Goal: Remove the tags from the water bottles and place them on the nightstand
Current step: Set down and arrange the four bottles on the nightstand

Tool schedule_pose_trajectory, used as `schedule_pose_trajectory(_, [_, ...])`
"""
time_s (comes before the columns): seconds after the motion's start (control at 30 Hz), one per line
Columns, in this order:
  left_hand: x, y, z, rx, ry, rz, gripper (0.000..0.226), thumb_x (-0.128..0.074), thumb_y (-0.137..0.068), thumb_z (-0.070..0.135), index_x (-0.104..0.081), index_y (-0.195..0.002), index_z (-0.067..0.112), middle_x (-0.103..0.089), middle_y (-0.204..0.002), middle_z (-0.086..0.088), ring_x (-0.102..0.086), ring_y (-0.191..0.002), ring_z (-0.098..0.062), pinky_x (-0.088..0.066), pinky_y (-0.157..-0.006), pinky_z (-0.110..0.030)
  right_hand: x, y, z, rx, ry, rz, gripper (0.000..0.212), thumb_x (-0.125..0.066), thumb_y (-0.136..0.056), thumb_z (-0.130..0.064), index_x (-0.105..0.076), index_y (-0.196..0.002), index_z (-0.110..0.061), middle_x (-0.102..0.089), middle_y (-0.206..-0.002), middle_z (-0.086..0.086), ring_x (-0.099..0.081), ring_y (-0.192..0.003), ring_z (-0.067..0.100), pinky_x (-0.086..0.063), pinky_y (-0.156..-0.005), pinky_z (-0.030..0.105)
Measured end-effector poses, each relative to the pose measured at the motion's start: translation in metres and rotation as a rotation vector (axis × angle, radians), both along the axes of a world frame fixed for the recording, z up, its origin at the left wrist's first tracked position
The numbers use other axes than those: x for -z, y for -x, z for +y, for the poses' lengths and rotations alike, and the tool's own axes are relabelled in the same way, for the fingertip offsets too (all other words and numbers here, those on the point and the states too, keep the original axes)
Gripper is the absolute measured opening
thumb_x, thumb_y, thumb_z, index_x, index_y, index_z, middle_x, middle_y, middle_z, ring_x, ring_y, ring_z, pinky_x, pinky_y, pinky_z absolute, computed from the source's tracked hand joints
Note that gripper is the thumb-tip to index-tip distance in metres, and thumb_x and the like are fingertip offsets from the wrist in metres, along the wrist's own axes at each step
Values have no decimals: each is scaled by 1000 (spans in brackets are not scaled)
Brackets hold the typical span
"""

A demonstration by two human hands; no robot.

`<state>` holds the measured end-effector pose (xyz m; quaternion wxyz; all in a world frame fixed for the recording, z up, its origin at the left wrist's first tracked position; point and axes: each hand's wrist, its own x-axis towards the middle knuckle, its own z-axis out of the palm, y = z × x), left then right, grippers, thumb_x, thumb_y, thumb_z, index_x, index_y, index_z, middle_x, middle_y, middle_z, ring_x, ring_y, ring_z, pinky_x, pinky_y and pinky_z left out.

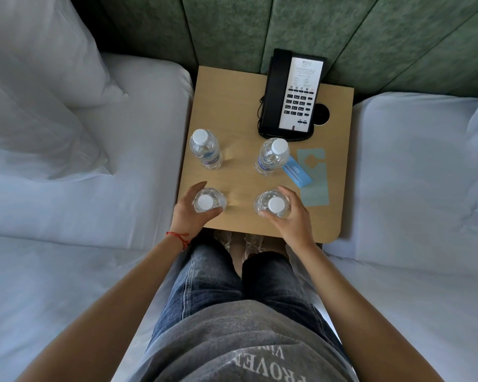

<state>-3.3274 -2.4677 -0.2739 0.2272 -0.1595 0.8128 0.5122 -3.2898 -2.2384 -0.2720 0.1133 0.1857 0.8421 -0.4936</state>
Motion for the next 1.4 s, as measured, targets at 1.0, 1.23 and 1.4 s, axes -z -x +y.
schedule_pose_trajectory(1.0, [-32, 101, 20, -211, 143, 202, 49, -70, -78, 14, -55, -124, 9, -58, -126, -12, -53, -115, -23, -42, -91, -26, -14, 105, 20, 26, -77, 204, 39, -75, -74, -24, -63, -109, -11, -62, -105, 4, -58, -96, 18, -50, -80, 33])
schedule_pose_trajectory(1.23, [-20, 114, 15, -168, 125, 165, 41, -73, -73, 11, -63, -113, 14, -66, -111, -8, -57, -98, -16, -36, -69, -2, -4, 109, 13, 38, -121, 183, 39, -75, -74, -15, -63, -109, -5, -65, -112, 7, -60, -101, 19, -41, -85, 16])
schedule_pose_trajectory(1.4, [-16, 117, 16, -198, 100, 190, 45, -75, -71, 7, -63, -115, 11, -66, -115, -13, -60, -101, -19, -36, -73, 3, -4, 109, 10, 104, -96, 228, 37, -77, -70, -11, -65, -106, -6, -64, -106, -4, -55, -95, -2, -37, -83, 0])
